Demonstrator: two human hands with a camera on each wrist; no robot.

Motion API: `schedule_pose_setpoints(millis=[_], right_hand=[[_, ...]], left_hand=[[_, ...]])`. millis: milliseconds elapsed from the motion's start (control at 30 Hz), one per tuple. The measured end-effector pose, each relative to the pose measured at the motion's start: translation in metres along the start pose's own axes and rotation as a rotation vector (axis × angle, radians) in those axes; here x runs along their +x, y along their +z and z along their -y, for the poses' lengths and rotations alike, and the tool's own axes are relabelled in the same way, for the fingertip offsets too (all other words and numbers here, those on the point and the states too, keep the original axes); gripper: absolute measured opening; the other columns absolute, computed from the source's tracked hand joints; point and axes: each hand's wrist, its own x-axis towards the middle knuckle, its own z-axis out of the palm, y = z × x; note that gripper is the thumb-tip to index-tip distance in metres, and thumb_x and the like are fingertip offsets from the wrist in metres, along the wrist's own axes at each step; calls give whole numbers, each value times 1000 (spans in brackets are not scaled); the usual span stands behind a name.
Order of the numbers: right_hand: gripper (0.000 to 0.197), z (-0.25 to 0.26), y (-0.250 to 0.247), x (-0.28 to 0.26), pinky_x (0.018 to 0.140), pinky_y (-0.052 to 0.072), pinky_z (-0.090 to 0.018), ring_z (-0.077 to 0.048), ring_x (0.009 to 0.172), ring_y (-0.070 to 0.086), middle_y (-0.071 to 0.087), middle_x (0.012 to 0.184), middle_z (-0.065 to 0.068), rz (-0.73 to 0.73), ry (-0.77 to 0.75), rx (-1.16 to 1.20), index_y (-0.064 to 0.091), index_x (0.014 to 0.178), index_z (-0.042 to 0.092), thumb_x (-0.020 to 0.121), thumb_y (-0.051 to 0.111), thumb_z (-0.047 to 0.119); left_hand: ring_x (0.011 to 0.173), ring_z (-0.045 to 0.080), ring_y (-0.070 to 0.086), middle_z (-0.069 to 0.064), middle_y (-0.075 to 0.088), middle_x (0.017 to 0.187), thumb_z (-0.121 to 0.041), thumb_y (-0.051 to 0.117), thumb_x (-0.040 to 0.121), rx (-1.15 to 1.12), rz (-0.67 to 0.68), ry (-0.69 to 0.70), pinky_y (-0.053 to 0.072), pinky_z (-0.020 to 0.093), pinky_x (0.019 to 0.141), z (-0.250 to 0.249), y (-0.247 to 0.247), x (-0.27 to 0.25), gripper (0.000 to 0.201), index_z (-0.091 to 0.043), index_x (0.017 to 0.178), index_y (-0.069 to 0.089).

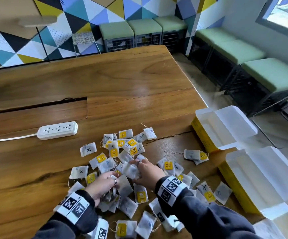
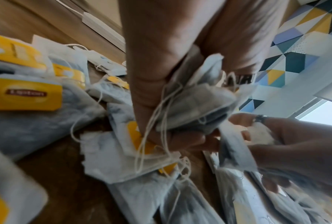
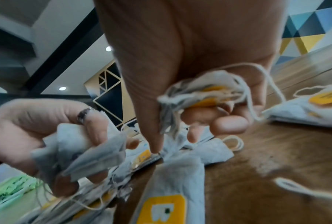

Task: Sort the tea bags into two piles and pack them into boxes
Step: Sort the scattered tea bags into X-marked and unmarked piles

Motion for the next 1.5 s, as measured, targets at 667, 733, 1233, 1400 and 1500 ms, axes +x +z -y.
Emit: schedule_pose_setpoints(millis=[667, 733, 1233, 1400, 1500], right_hand=[[18, 19, 2, -15, 38, 32, -18, -4, 37, 40, 57, 64, -5, -231, 125, 817, 49, 75, 21, 83, 65, 26], [19, 23, 6, -16, 36, 31, -14, 0, 33, 39, 53, 59, 3, -233, 114, 852, 49, 76, 19, 84, 66, 23], [13, 8, -8, 5, 56, 43, -18, -8, 61, 50, 55, 88, 1, -349, 195, 422, 60, 99, 22, 87, 58, 18], [37, 2, -20, 23, 68, 42, -30, -26, 87, 58, 37, 109, 3, -152, 171, -152, 55, 121, 33, 87, 55, 21], [40, 0, -24, 25, 63, 46, -30, -27, 87, 61, 39, 121, 3, -117, 161, -323, 53, 122, 37, 84, 64, 32]], left_hand=[[100, 36, 65, 23, 68, 107, -37, 55, 88, -480, 250, -10, 48, 46, 93, -17, -6, 13, 34, -10, 100, 71], [101, 33, 65, 22, 67, 111, -39, 58, 83, -537, 442, -37, 53, 41, 84, -19, -11, 11, 36, -11, 100, 74], [31, 8, 42, 7, 50, 50, 6, 62, 58, -532, 786, -208, 24, 10, 27, -17, -44, 16, 11, -2, 58, 54], [41, 21, 52, 11, 47, 53, -4, 85, 17, -700, 645, -114, 31, 12, 28, -10, -58, 17, 67, -6, 71, 45], [56, 28, 62, 10, 61, 66, -7, 83, 17, -756, 585, -64, 35, 14, 32, -7, -64, 21, 56, -8, 70, 65]])
